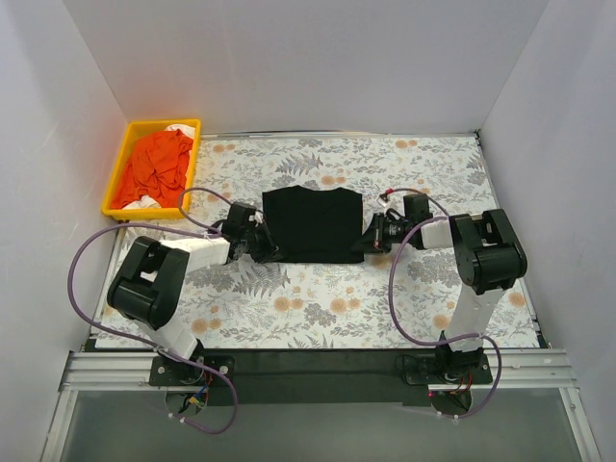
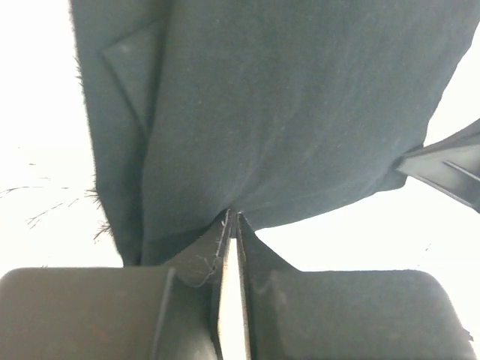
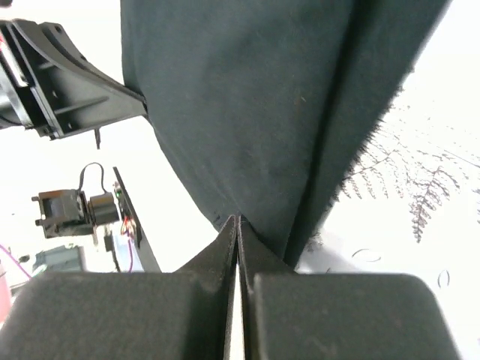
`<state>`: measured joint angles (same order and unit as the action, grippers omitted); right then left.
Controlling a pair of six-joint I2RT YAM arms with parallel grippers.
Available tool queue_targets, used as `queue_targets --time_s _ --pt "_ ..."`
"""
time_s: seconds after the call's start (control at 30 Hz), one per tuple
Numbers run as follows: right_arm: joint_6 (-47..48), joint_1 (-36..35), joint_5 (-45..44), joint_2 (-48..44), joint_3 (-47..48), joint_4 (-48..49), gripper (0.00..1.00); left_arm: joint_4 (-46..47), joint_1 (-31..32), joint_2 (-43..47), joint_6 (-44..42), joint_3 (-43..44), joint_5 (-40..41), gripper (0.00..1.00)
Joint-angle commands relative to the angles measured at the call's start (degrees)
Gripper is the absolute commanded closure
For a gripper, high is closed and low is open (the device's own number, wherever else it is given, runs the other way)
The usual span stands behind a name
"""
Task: Fold and stack the t-shirts
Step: Fold the tshirt
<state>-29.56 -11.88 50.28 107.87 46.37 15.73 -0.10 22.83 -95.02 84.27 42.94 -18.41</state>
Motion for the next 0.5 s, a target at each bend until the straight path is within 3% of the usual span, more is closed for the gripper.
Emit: queue_targets --time_s 0.0,0.2,0.47 --pt "1.00 0.01 -1.59 -4.86 2.58 -1.22 0.95 -6.66 -0.94 3.53 -1.47 4.24 2.42 0.90" --pt "-1.55 -0.07 -1.68 -2.86 15.47 -1.49 0.89 -7.28 -3.40 -1.29 -2.53 17.95 1.89 0.85" --pt "-5.15 0.89 -5.72 12.43 29.74 -1.40 0.83 -7.11 -5.78 -18.60 -4.02 34.74 -0.75 0.85"
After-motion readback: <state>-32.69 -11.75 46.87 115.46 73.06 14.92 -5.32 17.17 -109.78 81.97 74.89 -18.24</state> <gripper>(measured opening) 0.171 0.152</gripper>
